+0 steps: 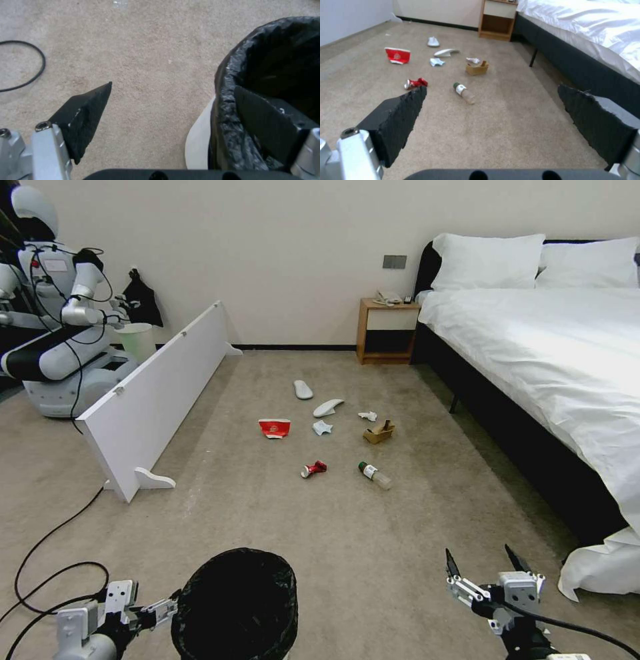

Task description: Pick up the trash bin, then pick up the garbage from the floor and place it into the trash bin.

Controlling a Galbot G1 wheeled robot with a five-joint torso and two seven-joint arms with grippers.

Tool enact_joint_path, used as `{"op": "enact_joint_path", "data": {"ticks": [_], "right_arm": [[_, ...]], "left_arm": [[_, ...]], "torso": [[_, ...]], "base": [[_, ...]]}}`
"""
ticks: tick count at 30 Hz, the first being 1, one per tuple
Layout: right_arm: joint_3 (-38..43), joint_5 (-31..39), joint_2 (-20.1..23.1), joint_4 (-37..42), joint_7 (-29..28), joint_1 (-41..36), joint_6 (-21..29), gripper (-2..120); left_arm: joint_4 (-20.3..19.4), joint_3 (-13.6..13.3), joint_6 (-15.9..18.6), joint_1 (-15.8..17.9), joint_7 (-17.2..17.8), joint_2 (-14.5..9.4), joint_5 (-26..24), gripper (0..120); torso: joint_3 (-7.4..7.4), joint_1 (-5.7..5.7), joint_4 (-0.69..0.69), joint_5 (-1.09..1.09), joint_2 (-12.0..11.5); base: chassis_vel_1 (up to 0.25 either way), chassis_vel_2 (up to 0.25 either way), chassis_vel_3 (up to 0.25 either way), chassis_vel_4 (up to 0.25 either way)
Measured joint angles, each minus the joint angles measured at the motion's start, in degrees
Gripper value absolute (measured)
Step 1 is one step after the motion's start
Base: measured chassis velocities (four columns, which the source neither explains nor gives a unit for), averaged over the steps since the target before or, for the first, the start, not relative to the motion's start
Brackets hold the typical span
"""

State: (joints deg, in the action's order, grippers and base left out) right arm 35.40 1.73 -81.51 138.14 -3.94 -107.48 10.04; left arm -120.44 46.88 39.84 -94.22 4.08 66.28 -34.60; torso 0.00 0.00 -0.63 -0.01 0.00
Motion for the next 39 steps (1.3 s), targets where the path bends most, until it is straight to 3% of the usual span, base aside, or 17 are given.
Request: {"op": "enact_joint_path", "data": {"ticks": [15, 35, 39], "right_arm": [[0.1, -0.4, -0.3, 0.5, 0.1, -0.6, -0.1, 100], [0.2, -0.5, -0.1, 1.0, 0.2, -0.8, -0.2, 100], [0.3, -0.5, -0.1, 1.1, 0.2, -0.8, -0.2, 100]], "left_arm": [[5.4, -3.1, 0.8, 4.8, 0.5, 0.3, -0.6, 97], [3.9, -3.9, 1.3, 3.7, 0.0, 0.6, -1.5, 97], [2.0, -3.2, 1.5, 2.7, 0.0, 0.5, -1.7, 97]], "torso": [[0.0, 0.0, 0.01, 0.02, 0.0], [0.0, 0.0, 0.0, 0.01, 0.0], [0.0, 0.0, 0.0, 0.0, 0.0]], "base": [[0.0, 0.0, 0.0, 0.0], [0.0, 0.0, 0.0, 0.0], [0.0, 0.0, 0.0, 0.0]]}}
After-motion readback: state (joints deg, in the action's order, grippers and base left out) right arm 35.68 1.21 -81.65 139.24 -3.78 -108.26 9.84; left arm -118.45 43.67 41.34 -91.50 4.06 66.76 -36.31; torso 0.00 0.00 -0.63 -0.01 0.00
